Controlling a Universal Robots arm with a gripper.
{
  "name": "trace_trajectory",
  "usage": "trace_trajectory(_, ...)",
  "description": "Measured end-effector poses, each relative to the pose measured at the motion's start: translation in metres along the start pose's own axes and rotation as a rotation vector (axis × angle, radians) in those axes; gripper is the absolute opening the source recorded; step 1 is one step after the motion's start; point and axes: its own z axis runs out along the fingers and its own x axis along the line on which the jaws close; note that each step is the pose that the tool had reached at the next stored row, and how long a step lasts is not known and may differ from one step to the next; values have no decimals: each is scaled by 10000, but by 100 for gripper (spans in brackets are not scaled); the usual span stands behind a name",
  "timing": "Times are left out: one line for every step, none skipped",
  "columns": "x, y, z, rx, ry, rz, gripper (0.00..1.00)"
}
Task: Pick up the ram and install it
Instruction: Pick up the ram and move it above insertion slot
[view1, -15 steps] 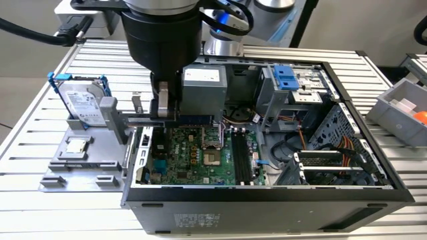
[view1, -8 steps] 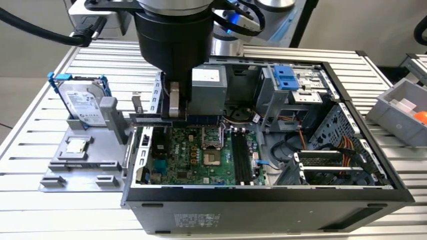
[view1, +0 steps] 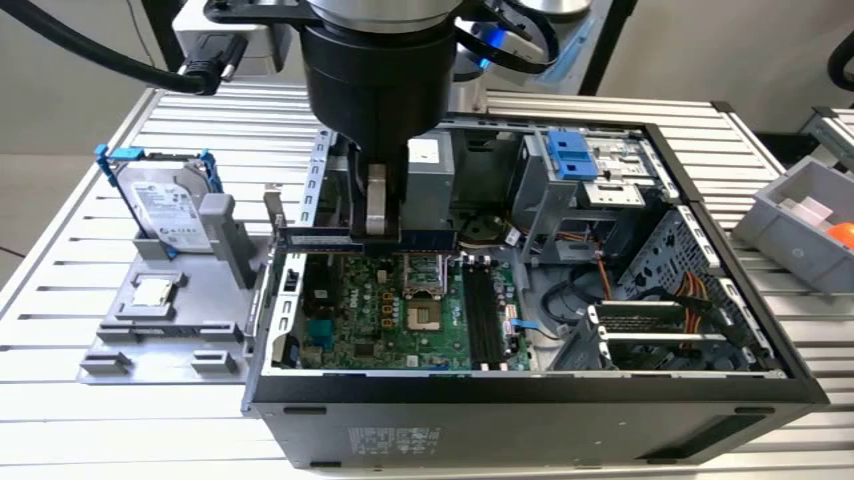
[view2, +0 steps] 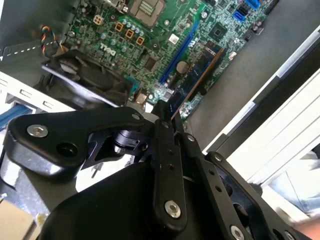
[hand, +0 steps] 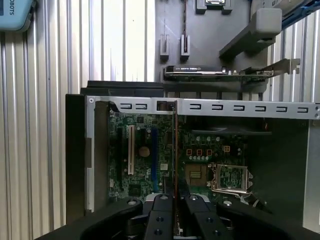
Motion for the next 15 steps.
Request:
trace_trajectory(0,-18,0,0,0,1,0)
trace_trajectory(0,-39,-1,-1,0,0,0)
trace_trajectory(-1,-61,-1,0,0,0,0)
trace_trajectory(-4,-81,-1,0,0,0,0)
trace_trajectory(-9,-98,-1,0,0,0,0)
trace_trajectory(-16,-114,-1,0,0,1,0)
trace_trajectory(-23,-129,-1,0,0,0,0)
trace_trajectory(-30,-144,-1,0,-1,1,0)
trace_trajectory(-39,-159,-1,0,-1,2,0)
trace_trajectory(-46,-174,-1,0,-1,4,0)
trace_trajectory(-54,-188,-1,0,-1,5,0)
trace_trajectory(-62,-203,-1,0,-1,5,0)
trace_trajectory(-69,-218,-1,0,-1,6,0)
trace_trajectory(-78,-233,-1,0,-1,6,0)
trace_trajectory(-85,-248,-1,0,-1,8,0)
